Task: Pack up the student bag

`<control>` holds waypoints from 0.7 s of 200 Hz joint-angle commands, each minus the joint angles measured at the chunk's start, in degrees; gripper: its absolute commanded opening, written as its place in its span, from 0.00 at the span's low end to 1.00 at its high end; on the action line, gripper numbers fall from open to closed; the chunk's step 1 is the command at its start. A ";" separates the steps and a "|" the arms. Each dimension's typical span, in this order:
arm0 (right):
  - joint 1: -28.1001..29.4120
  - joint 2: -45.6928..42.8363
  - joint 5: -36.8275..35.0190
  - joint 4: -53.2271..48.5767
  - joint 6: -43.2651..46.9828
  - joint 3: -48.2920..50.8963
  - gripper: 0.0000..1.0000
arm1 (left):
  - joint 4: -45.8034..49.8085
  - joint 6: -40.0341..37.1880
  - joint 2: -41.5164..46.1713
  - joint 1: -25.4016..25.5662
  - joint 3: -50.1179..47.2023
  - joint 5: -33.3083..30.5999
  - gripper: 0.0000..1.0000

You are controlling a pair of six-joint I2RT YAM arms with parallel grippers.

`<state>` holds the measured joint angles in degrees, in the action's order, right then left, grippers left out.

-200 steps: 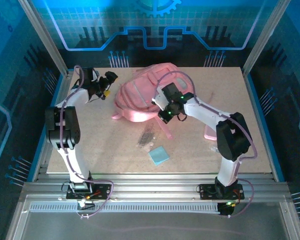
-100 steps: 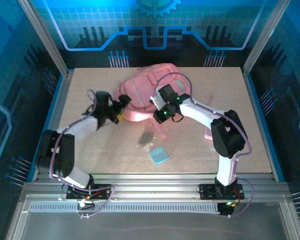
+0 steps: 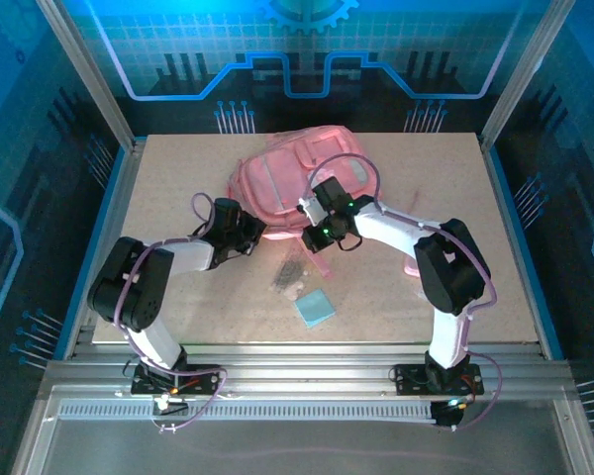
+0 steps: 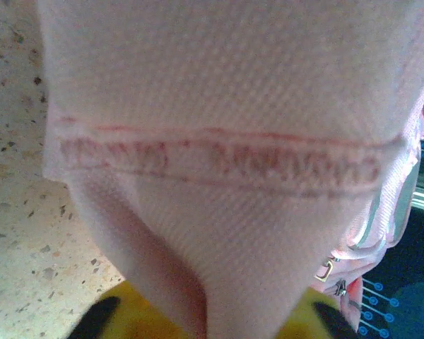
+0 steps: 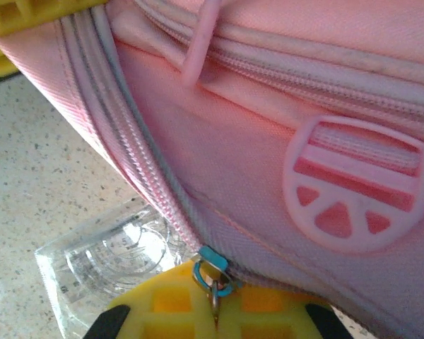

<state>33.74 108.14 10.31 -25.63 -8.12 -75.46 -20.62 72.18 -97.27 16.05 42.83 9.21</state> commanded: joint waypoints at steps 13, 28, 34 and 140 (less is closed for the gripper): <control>-3.41 -3.09 -8.38 -6.86 -0.11 3.68 0.00 | -5.17 0.26 -0.61 -0.32 -0.28 -2.45 0.00; -4.84 -2.77 -13.98 -9.00 0.11 3.76 0.00 | -4.96 0.23 -0.21 -0.32 -1.55 -2.49 0.00; -5.30 -2.52 -15.88 -9.77 0.28 3.66 0.00 | -4.85 0.23 -0.07 -0.32 -2.10 -2.53 0.00; -5.00 -7.31 -17.48 -13.06 2.16 4.14 0.11 | -5.08 -1.38 0.30 1.52 -4.40 1.07 0.18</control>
<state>30.41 106.10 -2.61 -34.11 -6.02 -73.10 -26.79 73.41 -98.00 17.87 39.24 10.81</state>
